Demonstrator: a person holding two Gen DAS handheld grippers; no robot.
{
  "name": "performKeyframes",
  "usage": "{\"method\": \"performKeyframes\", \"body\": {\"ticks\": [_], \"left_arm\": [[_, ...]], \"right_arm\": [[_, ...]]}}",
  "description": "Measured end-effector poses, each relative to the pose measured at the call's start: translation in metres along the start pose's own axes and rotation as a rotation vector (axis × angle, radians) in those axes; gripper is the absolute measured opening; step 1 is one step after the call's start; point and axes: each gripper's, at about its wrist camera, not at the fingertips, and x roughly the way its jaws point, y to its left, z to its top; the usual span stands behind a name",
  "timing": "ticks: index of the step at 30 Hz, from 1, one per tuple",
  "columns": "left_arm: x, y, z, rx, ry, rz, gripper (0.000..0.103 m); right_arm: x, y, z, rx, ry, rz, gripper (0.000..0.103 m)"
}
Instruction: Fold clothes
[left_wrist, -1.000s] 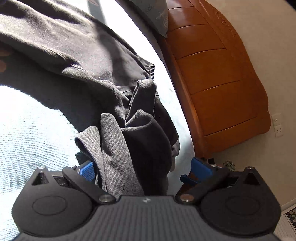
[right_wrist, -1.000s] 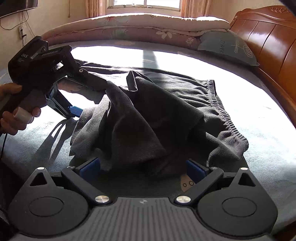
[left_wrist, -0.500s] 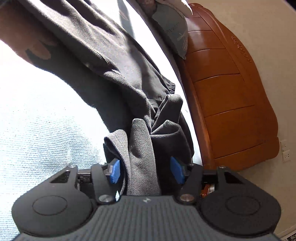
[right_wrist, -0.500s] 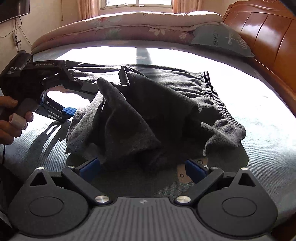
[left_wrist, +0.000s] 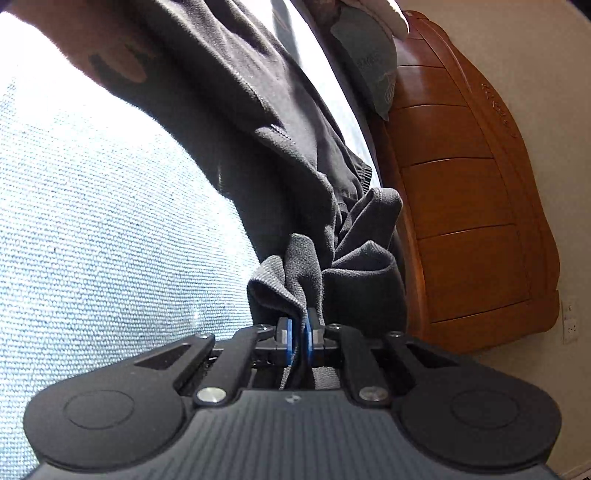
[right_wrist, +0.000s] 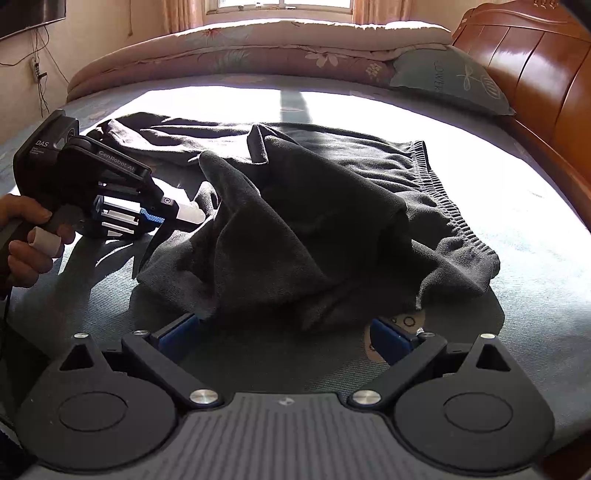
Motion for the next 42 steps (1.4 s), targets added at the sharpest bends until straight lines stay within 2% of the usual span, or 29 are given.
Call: {"method": "performKeyframes", "body": {"ticks": [2, 8, 11, 14, 22, 29, 33, 42], "left_arm": [[-0.004, -0.007, 0.0, 0.022, -0.007, 0.027, 0.007], [-0.042, -0.021, 0.0, 0.06, -0.054, 0.067, 0.005], [-0.087, -0.021, -0.013, 0.077, -0.107, 0.081, 0.005], [-0.132, -0.012, -0.011, 0.079, -0.173, 0.098, 0.005], [-0.215, 0.003, -0.016, 0.066, -0.291, 0.223, 0.005], [-0.233, 0.006, -0.006, 0.049, -0.366, 0.346, 0.004], [-0.26, 0.013, -0.006, 0.026, -0.406, 0.393, 0.004], [-0.303, 0.043, -0.004, -0.046, -0.444, 0.497, 0.004]], "right_arm": [[-0.001, 0.001, 0.0, -0.003, -0.001, -0.004, 0.1], [-0.009, -0.005, 0.001, 0.008, -0.02, -0.024, 0.1], [-0.01, -0.007, 0.001, 0.017, -0.022, -0.03, 0.1], [-0.011, -0.006, 0.001, 0.012, -0.024, -0.029, 0.1], [-0.012, 0.004, 0.005, -0.014, -0.032, -0.02, 0.1], [-0.013, 0.009, 0.006, -0.028, -0.031, -0.023, 0.1], [-0.015, 0.009, 0.007, -0.029, -0.033, -0.028, 0.1], [-0.013, 0.009, 0.011, -0.013, -0.028, -0.011, 0.1]]}}
